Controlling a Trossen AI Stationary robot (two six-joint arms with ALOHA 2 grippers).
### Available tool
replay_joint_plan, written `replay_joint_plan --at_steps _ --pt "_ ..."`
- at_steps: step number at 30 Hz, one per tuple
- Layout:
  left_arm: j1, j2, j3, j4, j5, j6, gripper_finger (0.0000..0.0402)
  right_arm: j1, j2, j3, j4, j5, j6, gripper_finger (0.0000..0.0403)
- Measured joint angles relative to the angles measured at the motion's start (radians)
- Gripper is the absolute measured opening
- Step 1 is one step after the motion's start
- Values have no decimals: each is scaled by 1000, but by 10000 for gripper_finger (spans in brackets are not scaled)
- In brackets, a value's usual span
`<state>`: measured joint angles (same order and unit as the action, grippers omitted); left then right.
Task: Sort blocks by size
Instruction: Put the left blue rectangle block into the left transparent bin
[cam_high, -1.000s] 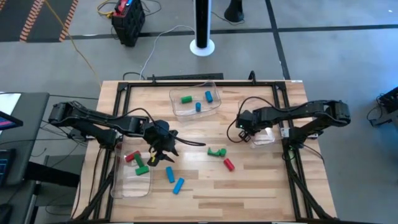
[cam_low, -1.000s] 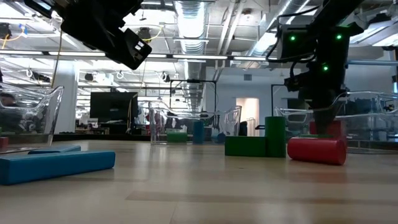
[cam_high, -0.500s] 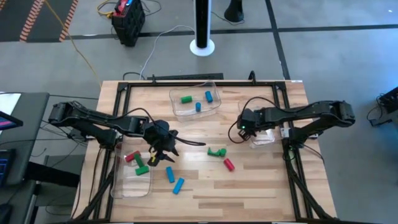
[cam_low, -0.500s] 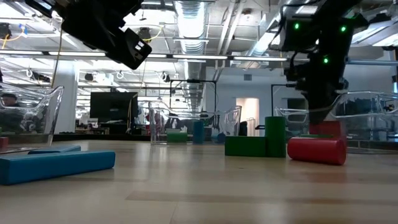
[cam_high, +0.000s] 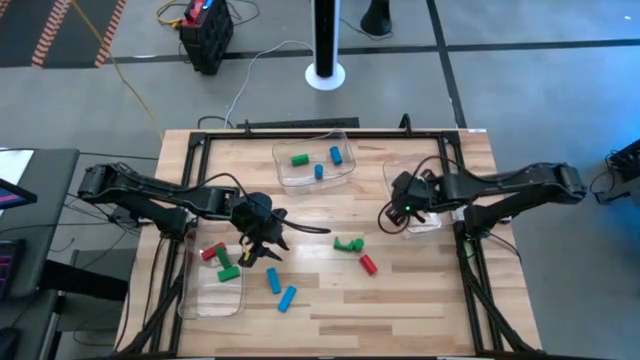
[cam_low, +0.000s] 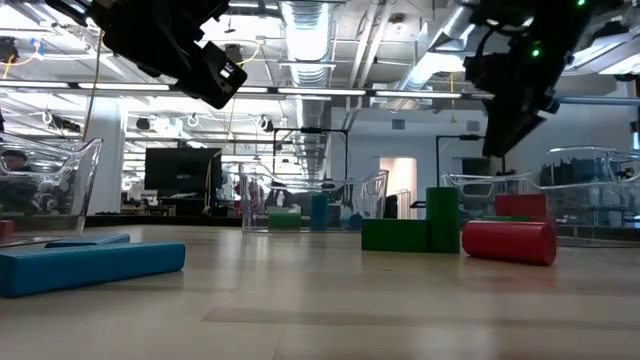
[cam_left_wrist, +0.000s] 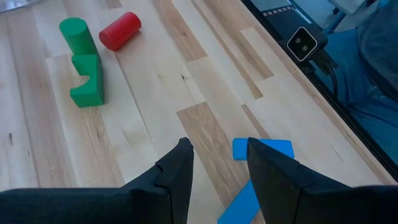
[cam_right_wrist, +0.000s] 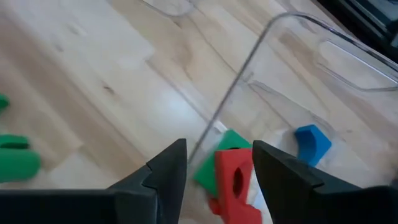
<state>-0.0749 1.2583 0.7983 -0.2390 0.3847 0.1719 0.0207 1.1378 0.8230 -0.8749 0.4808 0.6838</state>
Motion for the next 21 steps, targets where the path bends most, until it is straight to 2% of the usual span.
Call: replay_joint_plan --at_steps 10,21 --pt "0 0 0 4 0 -5 142 139 -5 0 102 0 -7 208" --pt "0 0 0 5 0 -16 142 302 -5 0 290 -3 -77 207"
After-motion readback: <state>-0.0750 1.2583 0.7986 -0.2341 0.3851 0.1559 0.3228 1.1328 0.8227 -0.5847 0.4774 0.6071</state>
